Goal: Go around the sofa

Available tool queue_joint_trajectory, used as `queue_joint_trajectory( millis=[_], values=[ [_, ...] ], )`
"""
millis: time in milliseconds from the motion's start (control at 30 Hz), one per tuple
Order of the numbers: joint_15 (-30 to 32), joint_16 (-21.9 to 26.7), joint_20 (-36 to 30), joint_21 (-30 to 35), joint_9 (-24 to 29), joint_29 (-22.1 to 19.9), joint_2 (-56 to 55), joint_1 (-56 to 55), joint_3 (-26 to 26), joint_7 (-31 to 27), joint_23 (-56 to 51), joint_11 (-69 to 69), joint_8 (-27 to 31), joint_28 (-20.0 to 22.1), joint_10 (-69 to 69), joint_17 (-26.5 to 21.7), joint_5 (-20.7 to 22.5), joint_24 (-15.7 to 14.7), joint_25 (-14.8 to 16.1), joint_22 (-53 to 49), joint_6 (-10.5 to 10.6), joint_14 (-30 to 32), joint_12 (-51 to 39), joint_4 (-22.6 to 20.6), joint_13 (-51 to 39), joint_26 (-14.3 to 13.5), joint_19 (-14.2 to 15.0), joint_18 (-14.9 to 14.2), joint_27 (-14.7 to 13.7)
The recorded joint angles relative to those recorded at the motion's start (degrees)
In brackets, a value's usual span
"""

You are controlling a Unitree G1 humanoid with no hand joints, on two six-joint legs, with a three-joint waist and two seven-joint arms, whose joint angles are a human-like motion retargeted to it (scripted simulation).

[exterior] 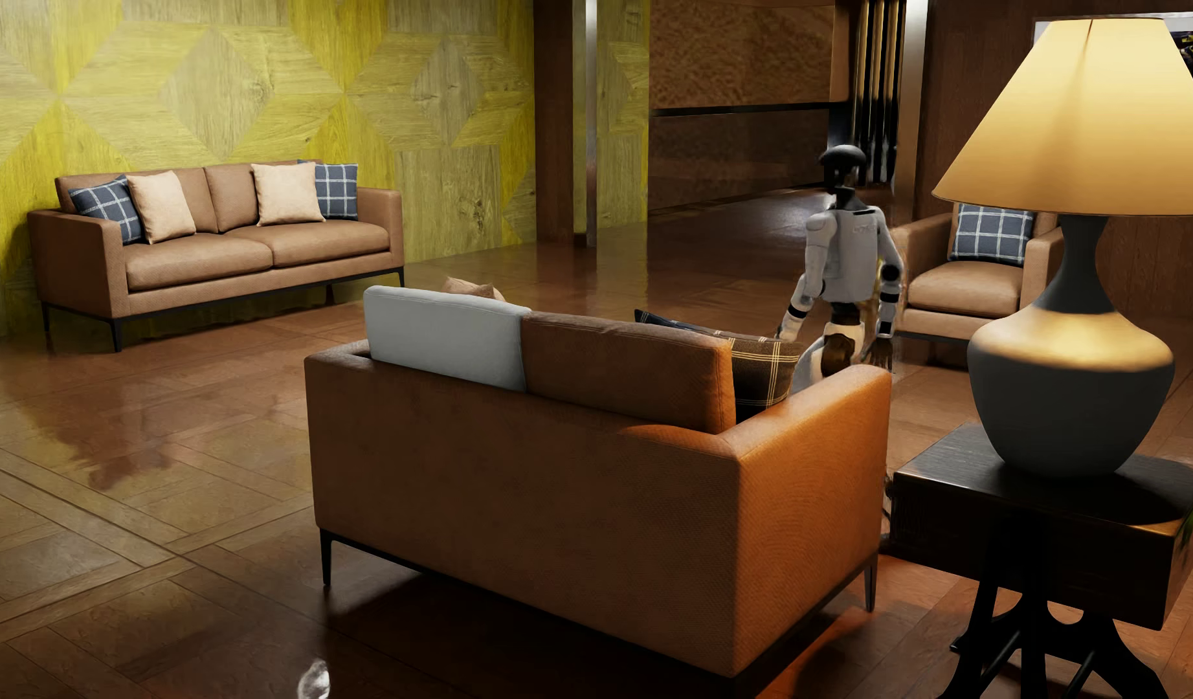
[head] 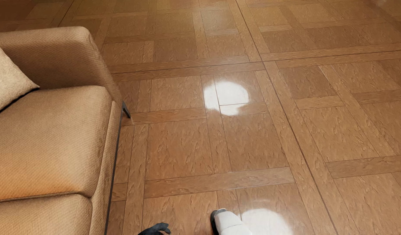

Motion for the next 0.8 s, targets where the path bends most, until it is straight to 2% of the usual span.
queue_joint_trajectory(
  millis=[67,100,133,200,233,267,300,333,367,400,433,467,500,567,600,633,667,700,733,767,800],
  values=[
    [-0.48,-0.05,0.05,0.13,0.15,0.0,-1.64,3.74,-1.97,0.0,0.24,2.97,0.0,0.0,-0.13,-0.14,-0.26,0.0,0.0,0.89,0.04,1.17,0.25,1.07,0.62,0.0,0.0,0.0,0.0],
    [-0.64,0.22,-2.46,0.87,0.06,0.0,-2.92,4.3,-3.51,0.0,0.32,7.92,0.0,0.0,1.37,-0.65,-0.01,0.0,0.0,1.79,0.8,3.75,0.43,2.22,0.48,0.0,0.0,0.0,0.0],
    [-2.05,-0.84,-2.48,2.35,-0.15,0.0,-3.29,4.0,-4.22,0.0,1.44,11.61,0.0,0.0,4.02,-0.75,1.06,0.0,0.0,3.99,2.32,9.0,1.51,4.12,-0.18,0.0,0.0,0.0,0.0],
    [-6.98,-1.41,-2.13,0.31,-1.0,0.0,1.09,0.59,-3.01,0.0,1.37,15.35,0.0,0.0,17.16,-0.45,2.62,0.0,0.0,4.35,2.2,26.09,6.25,5.57,-0.54,0.0,0.0,0.0,0.0],
    [-9.0,-0.95,-4.59,-0.97,-0.36,0.0,4.25,-3.92,0.19,0.0,1.1,14.94,0.0,0.0,27.53,-0.13,4.34,0.0,0.0,4.85,2.2,33.31,6.97,5.81,-1.25,0.0,0.0,0.0,0.0],
    [-11.38,-0.44,-4.02,-1.43,-0.56,0.0,6.43,-11.71,2.02,0.0,-0.61,14.6,0.0,0.0,40.85,0.44,5.17,0.0,0.0,3.92,1.84,34.05,8.48,5.99,-2.26,0.0,0.0,0.0,0.0],
    [-12.58,-0.32,-6.47,-1.27,0.05,0.0,11.82,-17.26,4.1,0.0,-2.29,12.34,0.0,0.0,50.0,0.23,5.48,0.0,0.0,5.83,1.18,33.08,8.97,5.58,-2.86,0.0,0.0,0.0,0.0],
    [-12.73,-0.79,-3.57,-2.37,0.73,0.0,16.47,-23.13,8.75,0.0,-4.74,9.3,0.0,0.0,53.98,0.47,5.46,0.0,0.0,6.37,-0.05,32.91,10.39,3.97,-3.79,0.0,0.0,0.0,0.0],
    [-13.06,-0.15,-2.34,-1.88,0.71,0.0,21.02,-28.99,12.44,0.0,-7.28,5.89,0.0,0.0,52.45,0.13,5.36,0.0,0.0,5.3,-0.98,33.16,12.21,3.2,-4.84,0.0,0.0,0.0,0.0],
    [-13.48,-0.07,-1.86,-3.42,0.93,0.0,27.22,-32.73,15.96,0.0,-8.97,1.74,0.0,0.0,45.01,0.07,4.71,0.0,0.0,6.12,-2.04,36.71,13.39,2.04,-5.09,0.0,0.0,0.0,0.0],
    [-13.83,0.74,-5.13,-3.93,1.53,0.0,33.13,-34.99,18.63,0.0,-12.04,-2.07,0.0,0.0,34.19,-0.7,4.11,0.0,0.0,6.86,-2.74,42.53,13.91,1.23,-5.52,0.0,0.0,0.0,0.0],
    [-15.18,1.09,-5.07,-4.83,1.28,0.0,36.84,-37.94,21.22,0.0,-13.65,-3.8,0.0,0.0,23.53,-1.05,3.48,0.0,0.0,6.74,-3.24,45.59,14.81,1.44,-6.4,0.0,0.0,0.0,0.0],
    [-17.44,1.39,-4.81,-4.99,0.78,0.0,40.46,-39.95,23.25,0.0,-15.25,-5.7,0.0,0.0,13.31,-1.73,3.28,0.0,0.0,6.25,-3.29,41.88,15.96,1.61,-7.58,0.0,0.0,0.0,0.0],
    [-22.03,1.13,-5.19,-5.43,-0.44,0.0,46.87,-42.06,24.44,0.0,-16.16,-7.1,0.0,0.0,2.49,-2.66,3.42,0.0,0.0,8.03,-3.52,15.83,17.15,1.5,-10.19,0.0,0.0,0.0,0.0],
    [-22.93,1.15,-6.35,-6.9,-0.62,0.0,48.35,-43.4,26.22,0.0,-15.55,-6.22,0.0,0.0,3.2,-2.29,3.25,0.0,0.0,8.43,-3.62,12.91,17.39,2.14,-10.65,0.0,0.0,0.0,0.0],
    [-21.63,0.88,-7.15,-7.45,-0.19,0.0,50.21,-44.44,27.32,0.0,-14.49,-4.41,0.0,0.0,4.36,-2.0,2.5,0.0,0.0,9.1,-4.29,23.18,17.63,1.22,-10.66,0.0,0.0,0.0,0.0],
    [-16.76,0.87,-7.33,-8.42,-0.5,0.0,50.71,-46.97,27.92,0.0,-12.98,-1.69,0.0,0.0,8.98,-1.1,1.4,0.0,0.0,9.19,-5.49,36.83,17.94,0.41,-10.19,0.0,0.0,0.0,0.0],
    [-8.13,0.73,-8.15,-9.05,-0.19,0.0,50.3,-47.05,28.37,0.0,-11.06,4.12,0.0,0.0,13.96,0.16,-0.6,0.0,0.0,10.07,-7.26,43.25,17.53,-1.17,-8.66,0.0,0.0,0.0,0.0],
    [3.51,0.85,-8.44,-7.99,-0.28,0.0,48.26,-44.05,27.01,0.0,-8.94,13.65,0.0,0.0,16.14,1.05,-1.89,0.0,0.0,10.71,-8.13,43.15,17.49,-2.91,-6.81,0.0,0.0,0.0,0.0],
    [10.8,0.35,-6.6,-7.11,-0.78,0.0,42.53,-41.48,25.23,0.0,-8.05,25.47,0.0,0.0,17.58,1.43,-2.59,0.0,0.0,10.92,-8.08,42.13,17.5,-4.7,-5.06,0.0,0.0,0.0,0.0],
    [6.4,0.82,-6.74,-4.45,-0.05,0.0,37.24,-36.86,23.25,0.0,-7.26,37.04,0.0,0.0,17.01,1.35,-3.82,0.0,0.0,9.32,-8.51,39.22,16.67,-6.05,-4.01,0.0,0.0,0.0,0.0]
  ],
)
